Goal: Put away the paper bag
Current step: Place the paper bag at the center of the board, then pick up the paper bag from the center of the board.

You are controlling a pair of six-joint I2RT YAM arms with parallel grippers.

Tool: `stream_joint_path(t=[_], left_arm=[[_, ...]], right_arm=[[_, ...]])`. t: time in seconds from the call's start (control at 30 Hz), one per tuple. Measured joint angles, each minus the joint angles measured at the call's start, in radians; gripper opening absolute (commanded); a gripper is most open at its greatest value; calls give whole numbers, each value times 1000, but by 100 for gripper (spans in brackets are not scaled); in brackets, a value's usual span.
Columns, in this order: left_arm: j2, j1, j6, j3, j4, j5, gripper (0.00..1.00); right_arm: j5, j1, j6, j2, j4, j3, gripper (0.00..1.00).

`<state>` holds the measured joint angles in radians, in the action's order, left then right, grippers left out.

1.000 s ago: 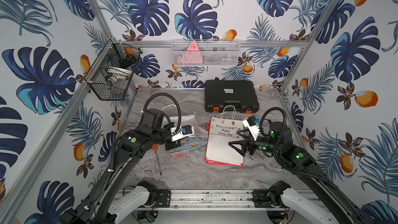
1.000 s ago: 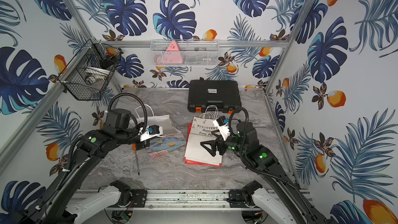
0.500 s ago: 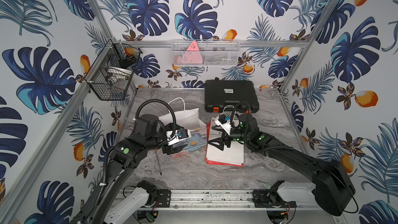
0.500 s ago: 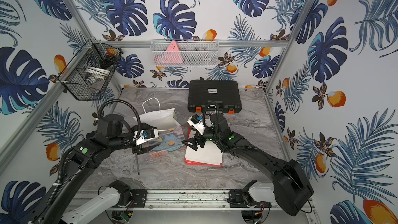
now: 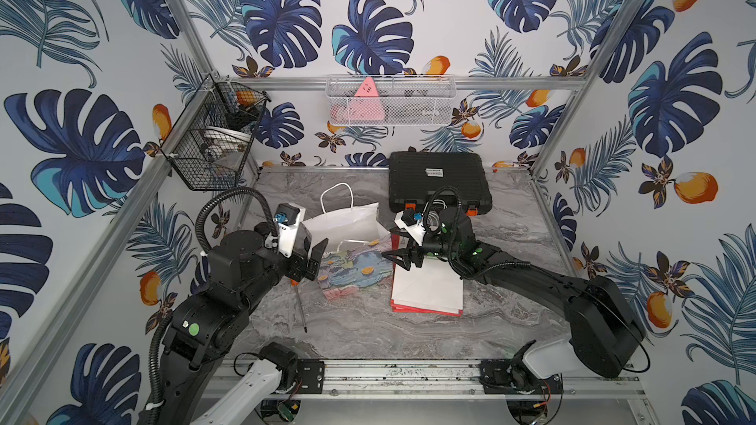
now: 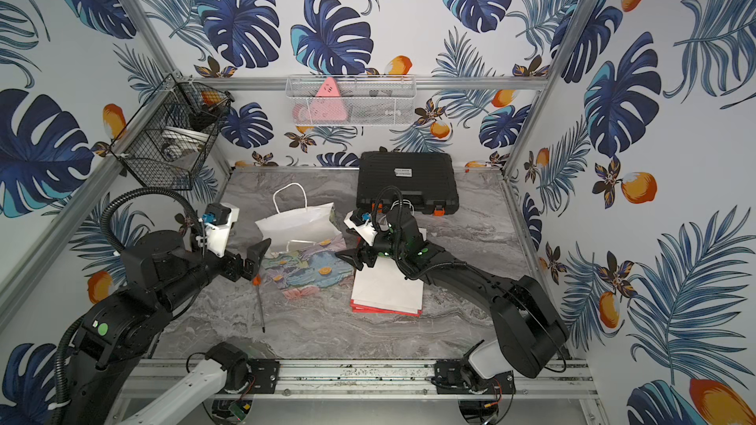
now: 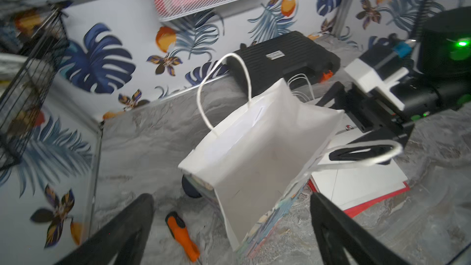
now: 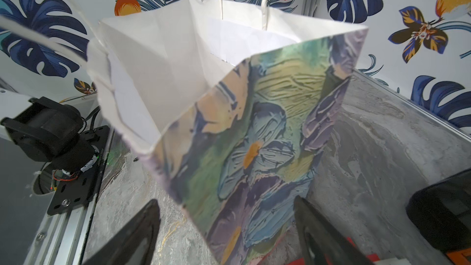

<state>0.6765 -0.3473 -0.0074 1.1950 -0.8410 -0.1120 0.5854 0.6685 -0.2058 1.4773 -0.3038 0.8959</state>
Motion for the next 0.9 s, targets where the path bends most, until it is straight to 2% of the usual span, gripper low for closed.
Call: stream_joint_path(t=[0.1, 0.27, 0.5, 0.57, 0.9], left_arm=[[-17, 0, -144, -40, -67, -86, 99], [-54, 0, -326, -166, -103, -89, 99], [-80, 0, -410, -271, -43, -13, 93], [-78, 0, -412, -285, -17, 6, 93], [-114, 0, -394, -349, 52, 14, 94]], right_arm=[[24, 0, 1, 22, -19, 15, 75], [88, 3, 17, 68, -77, 26, 45], [137, 5, 49, 95, -140, 25, 20], [144, 8, 56, 101, -151, 27, 9], [121, 61, 66, 108, -166, 66, 0]])
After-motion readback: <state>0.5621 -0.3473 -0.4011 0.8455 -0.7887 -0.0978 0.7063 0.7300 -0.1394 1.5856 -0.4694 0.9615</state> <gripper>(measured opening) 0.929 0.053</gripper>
